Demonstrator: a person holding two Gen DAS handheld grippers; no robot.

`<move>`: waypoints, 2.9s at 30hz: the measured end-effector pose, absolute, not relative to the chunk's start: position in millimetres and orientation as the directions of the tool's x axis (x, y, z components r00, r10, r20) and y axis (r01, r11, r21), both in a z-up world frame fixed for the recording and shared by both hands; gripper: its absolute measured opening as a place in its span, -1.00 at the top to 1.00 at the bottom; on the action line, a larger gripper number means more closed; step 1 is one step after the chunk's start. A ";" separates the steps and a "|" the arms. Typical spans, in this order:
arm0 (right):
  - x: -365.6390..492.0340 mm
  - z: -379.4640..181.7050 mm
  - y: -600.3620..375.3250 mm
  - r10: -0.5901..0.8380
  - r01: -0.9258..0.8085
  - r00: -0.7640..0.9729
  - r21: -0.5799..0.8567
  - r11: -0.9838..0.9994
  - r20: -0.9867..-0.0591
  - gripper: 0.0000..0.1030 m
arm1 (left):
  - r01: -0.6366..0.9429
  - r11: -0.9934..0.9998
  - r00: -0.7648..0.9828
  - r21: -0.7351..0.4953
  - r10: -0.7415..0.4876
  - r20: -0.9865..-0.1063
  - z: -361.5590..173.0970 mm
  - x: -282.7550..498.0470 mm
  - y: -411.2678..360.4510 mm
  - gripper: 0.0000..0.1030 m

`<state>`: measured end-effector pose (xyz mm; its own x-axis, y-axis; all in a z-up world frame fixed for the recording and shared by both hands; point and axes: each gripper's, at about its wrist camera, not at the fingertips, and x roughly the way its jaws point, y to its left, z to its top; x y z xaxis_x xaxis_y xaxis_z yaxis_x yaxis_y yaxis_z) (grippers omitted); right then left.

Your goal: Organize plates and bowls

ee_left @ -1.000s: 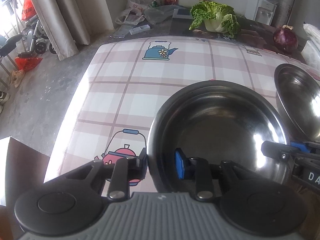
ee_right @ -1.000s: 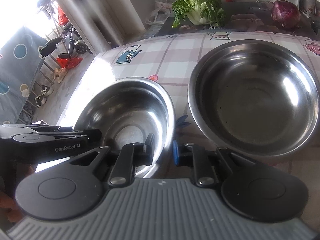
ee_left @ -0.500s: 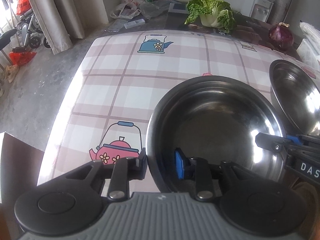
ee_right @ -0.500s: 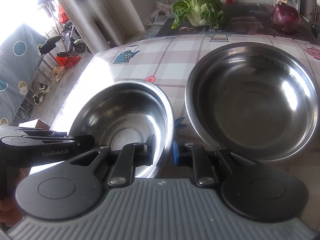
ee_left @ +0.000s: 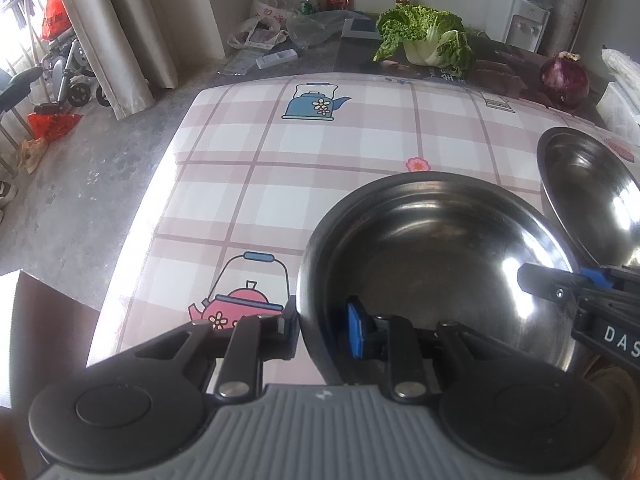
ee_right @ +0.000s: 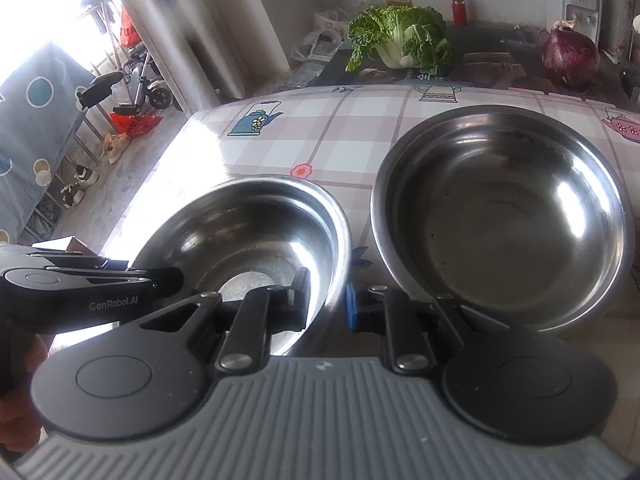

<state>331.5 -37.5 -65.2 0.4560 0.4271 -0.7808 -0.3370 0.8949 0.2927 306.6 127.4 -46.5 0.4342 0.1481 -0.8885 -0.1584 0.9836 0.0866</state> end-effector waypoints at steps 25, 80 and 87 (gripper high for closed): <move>325.5 -35.8 -46.3 0.437 -0.340 0.496 0.295 0.893 -0.750 0.68 | -0.154 0.984 0.490 0.084 0.150 -0.859 -11.0 295.4 119.4 0.51; 386.2 -42.8 -181.3 0.247 -0.211 0.614 0.146 0.967 -0.750 0.51 | 0.016 0.997 0.479 0.071 0.055 -0.876 -33.7 380.3 -19.8 0.45; 376.9 -30.1 -192.9 0.304 -0.204 0.641 0.225 0.953 -0.705 0.18 | 0.051 0.996 0.535 0.076 0.037 -0.844 -14.2 362.6 -27.3 0.06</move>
